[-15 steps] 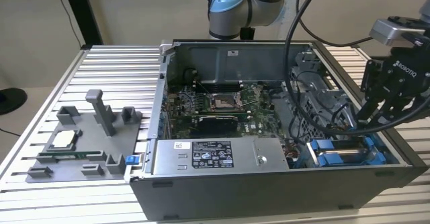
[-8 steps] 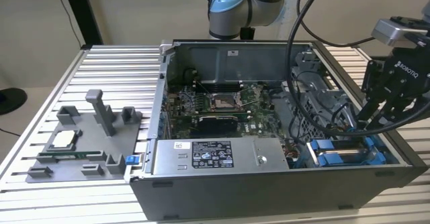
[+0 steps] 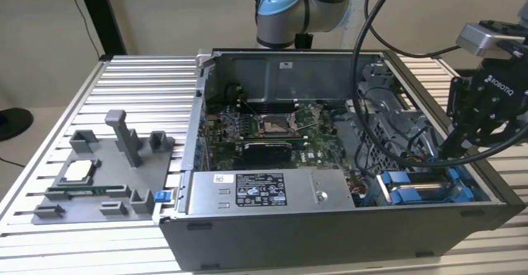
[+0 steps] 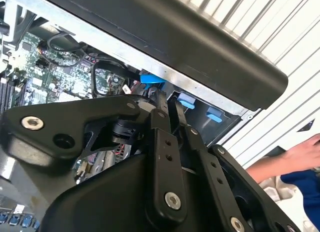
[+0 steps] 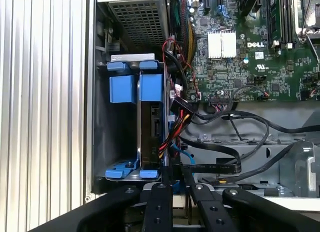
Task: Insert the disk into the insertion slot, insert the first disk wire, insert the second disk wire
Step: 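Insert the second disk wire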
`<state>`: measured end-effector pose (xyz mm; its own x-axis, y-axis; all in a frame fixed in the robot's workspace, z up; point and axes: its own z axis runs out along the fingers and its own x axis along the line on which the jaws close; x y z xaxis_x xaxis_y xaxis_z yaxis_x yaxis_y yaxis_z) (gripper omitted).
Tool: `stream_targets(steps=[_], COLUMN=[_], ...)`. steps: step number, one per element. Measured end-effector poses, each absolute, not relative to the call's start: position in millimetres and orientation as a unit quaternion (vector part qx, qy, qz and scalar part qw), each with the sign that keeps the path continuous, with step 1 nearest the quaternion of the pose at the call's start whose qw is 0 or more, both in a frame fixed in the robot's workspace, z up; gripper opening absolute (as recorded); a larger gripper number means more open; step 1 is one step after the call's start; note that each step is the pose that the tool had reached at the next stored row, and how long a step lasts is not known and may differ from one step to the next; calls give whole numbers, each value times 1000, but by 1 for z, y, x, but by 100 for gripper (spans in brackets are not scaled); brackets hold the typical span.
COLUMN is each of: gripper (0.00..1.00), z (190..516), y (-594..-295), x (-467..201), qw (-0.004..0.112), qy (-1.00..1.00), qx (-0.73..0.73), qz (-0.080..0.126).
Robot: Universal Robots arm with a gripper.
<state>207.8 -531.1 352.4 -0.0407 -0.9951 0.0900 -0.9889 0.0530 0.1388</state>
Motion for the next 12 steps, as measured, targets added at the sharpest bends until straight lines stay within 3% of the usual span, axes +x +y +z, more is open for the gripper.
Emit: stream_targets(steps=[12], gripper=[0], z=[352], y=[-532], x=[208], qw=[81], qy=[-721], qx=[688], qz=[-19])
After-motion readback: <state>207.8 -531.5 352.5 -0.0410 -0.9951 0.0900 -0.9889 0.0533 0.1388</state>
